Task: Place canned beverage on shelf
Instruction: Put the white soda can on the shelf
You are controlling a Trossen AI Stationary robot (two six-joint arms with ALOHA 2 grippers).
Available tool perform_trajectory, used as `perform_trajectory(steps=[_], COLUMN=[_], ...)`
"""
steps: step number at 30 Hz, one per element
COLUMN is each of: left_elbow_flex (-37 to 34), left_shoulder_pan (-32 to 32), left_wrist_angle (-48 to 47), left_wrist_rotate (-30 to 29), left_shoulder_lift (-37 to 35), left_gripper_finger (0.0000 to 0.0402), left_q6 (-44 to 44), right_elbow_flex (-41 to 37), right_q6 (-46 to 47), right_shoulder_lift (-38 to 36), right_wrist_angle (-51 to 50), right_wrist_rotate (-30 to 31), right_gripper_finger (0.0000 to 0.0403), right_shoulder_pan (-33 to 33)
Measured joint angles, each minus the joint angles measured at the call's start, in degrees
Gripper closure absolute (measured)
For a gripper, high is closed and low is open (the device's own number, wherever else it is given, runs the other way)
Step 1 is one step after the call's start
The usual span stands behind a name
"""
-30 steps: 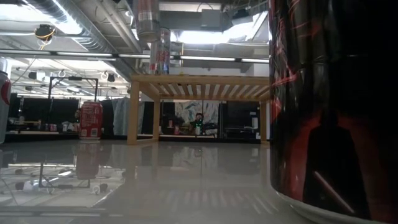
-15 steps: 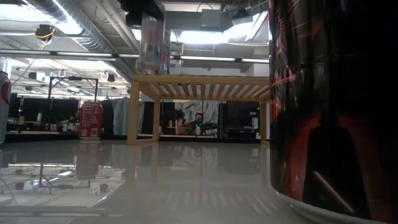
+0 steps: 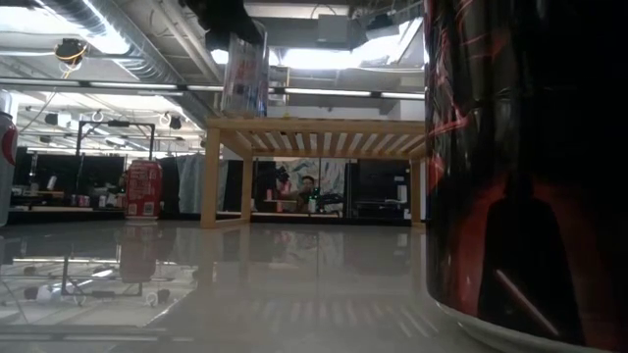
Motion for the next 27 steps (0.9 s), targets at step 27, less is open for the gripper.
perform_trajectory(steps=[27], left_elbow_flex=[0.0], left_shoulder_pan=[0.0], left_wrist_angle=[0.9], left_wrist_rotate=[-1.2], left_shoulder_lift=[0.7], left_gripper_finger=[0.0145], left_q6=[-1.5], right_elbow_flex=[0.0], right_q6=[-0.1], right_shoulder_lift=[0.0], right_wrist_angle=[0.0], right_wrist_rotate=[0.3], right_gripper_finger=[0.0095], right_shoulder_pan=[0.0])
